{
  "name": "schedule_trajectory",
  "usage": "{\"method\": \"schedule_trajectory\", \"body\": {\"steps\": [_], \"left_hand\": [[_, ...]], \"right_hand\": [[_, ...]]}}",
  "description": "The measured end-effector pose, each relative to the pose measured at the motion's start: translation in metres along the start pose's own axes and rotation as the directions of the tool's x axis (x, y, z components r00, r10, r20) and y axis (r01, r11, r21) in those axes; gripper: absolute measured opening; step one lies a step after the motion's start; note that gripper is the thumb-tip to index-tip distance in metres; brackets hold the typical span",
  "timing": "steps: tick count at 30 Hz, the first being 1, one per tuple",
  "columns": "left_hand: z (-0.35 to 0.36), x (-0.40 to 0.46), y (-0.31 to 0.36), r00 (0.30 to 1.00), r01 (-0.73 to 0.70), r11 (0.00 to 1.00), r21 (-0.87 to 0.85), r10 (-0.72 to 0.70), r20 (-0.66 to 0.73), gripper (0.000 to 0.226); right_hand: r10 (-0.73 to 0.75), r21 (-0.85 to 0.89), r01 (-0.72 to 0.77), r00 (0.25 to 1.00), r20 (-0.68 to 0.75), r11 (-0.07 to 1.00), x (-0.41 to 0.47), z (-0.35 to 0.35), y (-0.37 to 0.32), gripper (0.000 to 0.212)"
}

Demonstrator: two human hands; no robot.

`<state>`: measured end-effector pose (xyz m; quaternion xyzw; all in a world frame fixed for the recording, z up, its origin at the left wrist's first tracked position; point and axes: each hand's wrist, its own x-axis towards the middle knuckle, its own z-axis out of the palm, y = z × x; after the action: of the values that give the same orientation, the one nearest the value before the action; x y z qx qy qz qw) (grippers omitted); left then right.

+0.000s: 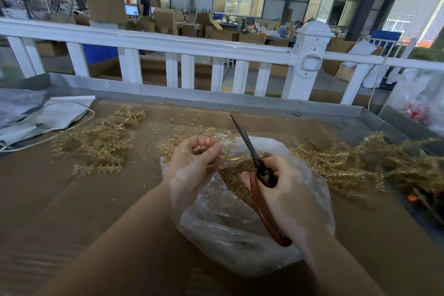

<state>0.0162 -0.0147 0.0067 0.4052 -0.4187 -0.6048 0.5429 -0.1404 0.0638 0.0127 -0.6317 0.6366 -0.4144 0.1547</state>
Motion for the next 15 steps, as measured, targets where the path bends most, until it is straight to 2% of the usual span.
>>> {"method": "schedule_trajectory", "body": {"steps": [3, 8, 12, 15], "left_hand": [[-0.0001, 0.0, -0.0029, 1.0, 0.004, 0.999, 0.034, -0.004, -0.001, 0.013], [0.0011, -0.002, -0.0078, 0.99, 0.139, 0.983, -0.12, -0.142, -0.015, 0.008], [0.0023, -0.0038, -0.0084, 0.98, 0.172, 0.984, -0.056, -0.176, -0.092, 0.008], [0.0056, -0.0017, -0.0066, 0.946, 0.281, 0.95, -0.134, -0.297, -0.127, 0.01]], "right_hand": [[-0.005, 0.07, 0.005, 1.0, 0.004, 0.998, -0.001, 0.0004, -0.0015, 0.021], [-0.012, 0.117, 0.014, 1.0, -0.017, 0.993, -0.0021, 0.0041, -0.0023, 0.02], [0.022, 0.162, -0.024, 1.0, 0.014, 0.986, -0.0026, 0.0084, 0.0001, 0.019], [0.028, 0.153, -0.029, 1.0, 0.007, 0.988, -0.0032, 0.0097, 0.0019, 0.021]]}}
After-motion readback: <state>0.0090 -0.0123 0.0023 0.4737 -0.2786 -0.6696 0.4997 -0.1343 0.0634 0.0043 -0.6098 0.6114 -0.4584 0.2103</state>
